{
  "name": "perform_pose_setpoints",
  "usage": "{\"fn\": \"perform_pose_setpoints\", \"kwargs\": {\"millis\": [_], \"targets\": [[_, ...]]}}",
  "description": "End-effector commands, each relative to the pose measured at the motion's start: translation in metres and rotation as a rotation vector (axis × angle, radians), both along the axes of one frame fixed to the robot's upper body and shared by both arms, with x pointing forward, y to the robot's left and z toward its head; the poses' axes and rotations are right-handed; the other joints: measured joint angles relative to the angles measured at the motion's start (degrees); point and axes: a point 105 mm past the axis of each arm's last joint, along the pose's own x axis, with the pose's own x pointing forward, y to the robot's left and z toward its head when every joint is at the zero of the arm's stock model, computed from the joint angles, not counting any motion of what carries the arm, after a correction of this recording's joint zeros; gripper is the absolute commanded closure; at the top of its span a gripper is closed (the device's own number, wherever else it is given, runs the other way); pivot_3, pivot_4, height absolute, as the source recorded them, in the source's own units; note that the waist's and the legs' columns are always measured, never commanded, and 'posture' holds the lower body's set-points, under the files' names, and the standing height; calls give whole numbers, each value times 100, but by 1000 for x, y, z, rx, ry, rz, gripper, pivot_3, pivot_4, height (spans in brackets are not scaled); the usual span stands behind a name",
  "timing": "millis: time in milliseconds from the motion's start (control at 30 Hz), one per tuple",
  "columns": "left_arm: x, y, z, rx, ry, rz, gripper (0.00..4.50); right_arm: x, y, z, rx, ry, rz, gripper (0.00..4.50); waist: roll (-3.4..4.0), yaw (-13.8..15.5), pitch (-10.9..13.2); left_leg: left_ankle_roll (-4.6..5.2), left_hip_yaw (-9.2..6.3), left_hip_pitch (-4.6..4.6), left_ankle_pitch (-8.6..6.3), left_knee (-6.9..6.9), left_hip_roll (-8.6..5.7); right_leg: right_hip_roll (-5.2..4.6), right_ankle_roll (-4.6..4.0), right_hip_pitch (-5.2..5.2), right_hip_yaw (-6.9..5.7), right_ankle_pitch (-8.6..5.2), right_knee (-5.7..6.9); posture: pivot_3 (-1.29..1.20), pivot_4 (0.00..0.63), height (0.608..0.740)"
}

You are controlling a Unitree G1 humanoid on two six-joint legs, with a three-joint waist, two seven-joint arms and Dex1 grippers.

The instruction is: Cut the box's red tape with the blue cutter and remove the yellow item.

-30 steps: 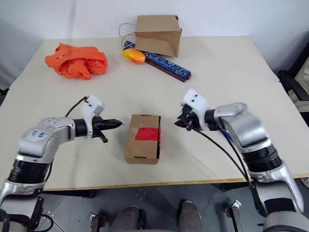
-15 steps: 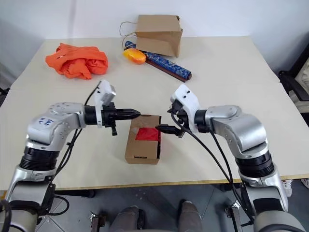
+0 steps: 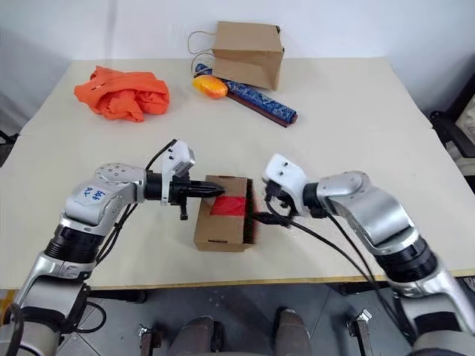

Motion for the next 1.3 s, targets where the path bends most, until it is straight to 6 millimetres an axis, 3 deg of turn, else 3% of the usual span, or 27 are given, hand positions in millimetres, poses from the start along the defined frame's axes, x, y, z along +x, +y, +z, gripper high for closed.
{"fn": "perform_pose_setpoints", "kwargs": {"millis": [33,233,433,567,700,1000,1300], "targets": [[-2,4,-6,26,-1,7,4500,-2,0,-6,-20,-1,25,29,4,-21,0,0,1,0,0,0,0,0,0,-1,0,0,1,0,150,740],[-2,6,-7,21,-6,32,4500,-3,-20,-14,-88,7,-4,29,3,-51,0,0,1,7,0,2,0,0,-1,1,1,1,8,0,150,740],[-1,10,-6,16,-17,59,4500,-4,-29,17,252,108,-202,29,2,54,0,0,-1,4,1,9,0,0,-3,3,0,2,7,0,150,740],[-2,11,-6,16,-17,64,4500,-9,-35,22,455,225,-307,29,2,70,0,0,-1,5,1,10,1,0,-5,3,0,3,10,0,150,740],[-2,10,-6,16,-19,64,4500,-13,-22,20,610,336,-336,29,3,56,0,0,-1,8,1,6,1,1,-5,2,1,3,14,0,150,740],[2,3,-5,12,-26,55,4500,-10,15,-18,586,532,-365,29,4,22,-3,-1,0,14,2,6,1,1,-5,3,2,3,21,0,150,740],[-1,-1,-8,13,-20,48,4500,-8,49,-15,580,577,-287,29,2,-155,-10,-4,-1,42,3,-3,1,0,-5,6,5,3,57,0,150,740]]}}
